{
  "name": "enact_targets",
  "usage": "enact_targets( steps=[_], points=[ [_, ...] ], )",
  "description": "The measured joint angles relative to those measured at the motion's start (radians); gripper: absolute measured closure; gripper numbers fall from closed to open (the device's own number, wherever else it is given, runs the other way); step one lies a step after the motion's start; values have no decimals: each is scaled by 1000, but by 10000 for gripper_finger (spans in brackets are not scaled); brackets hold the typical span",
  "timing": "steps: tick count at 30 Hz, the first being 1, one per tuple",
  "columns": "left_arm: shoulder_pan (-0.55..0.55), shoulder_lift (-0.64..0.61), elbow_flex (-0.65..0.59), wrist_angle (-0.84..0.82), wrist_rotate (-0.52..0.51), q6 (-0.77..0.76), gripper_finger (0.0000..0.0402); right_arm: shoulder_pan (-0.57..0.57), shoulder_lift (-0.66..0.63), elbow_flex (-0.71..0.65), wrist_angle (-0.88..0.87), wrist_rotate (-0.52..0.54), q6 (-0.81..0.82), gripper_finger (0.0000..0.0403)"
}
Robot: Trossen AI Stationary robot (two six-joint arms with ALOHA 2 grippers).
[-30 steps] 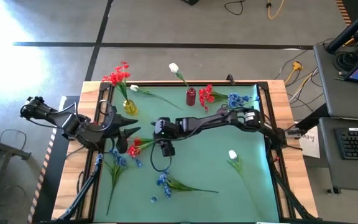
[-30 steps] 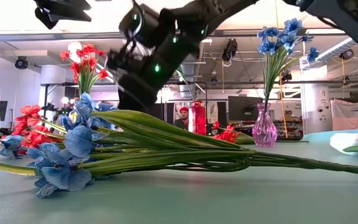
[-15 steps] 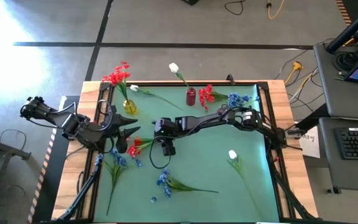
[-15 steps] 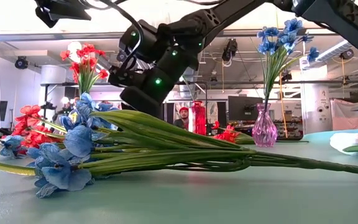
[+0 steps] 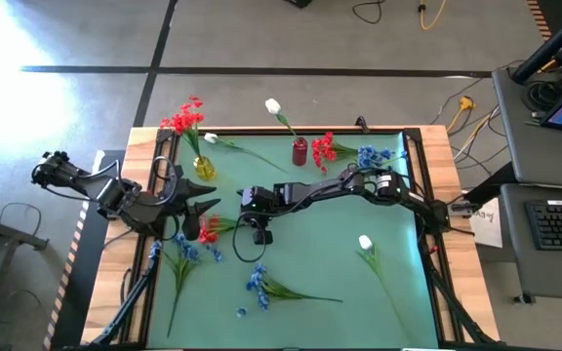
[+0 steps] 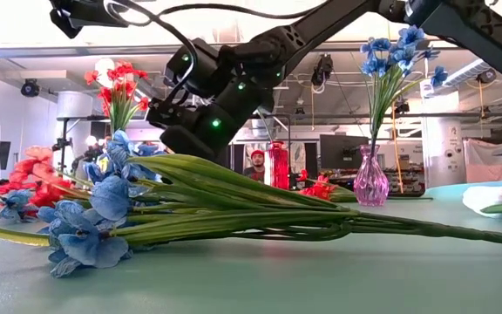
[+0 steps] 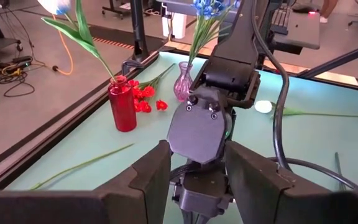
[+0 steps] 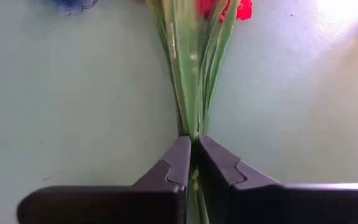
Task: Sort flowers into vase by color
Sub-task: Put the left red flower into the yellow vase
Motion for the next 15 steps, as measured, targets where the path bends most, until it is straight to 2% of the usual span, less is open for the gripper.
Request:
enact_targets(
  steps=[6, 15],
  points=[
    [0, 1, 0, -1, -3, 3, 262, 0, 0, 0, 9, -4, 20, 372],
    [0, 2, 0, -1, -25, 10, 262, 0, 0, -3, 39, -7, 63, 258]
  ],
)
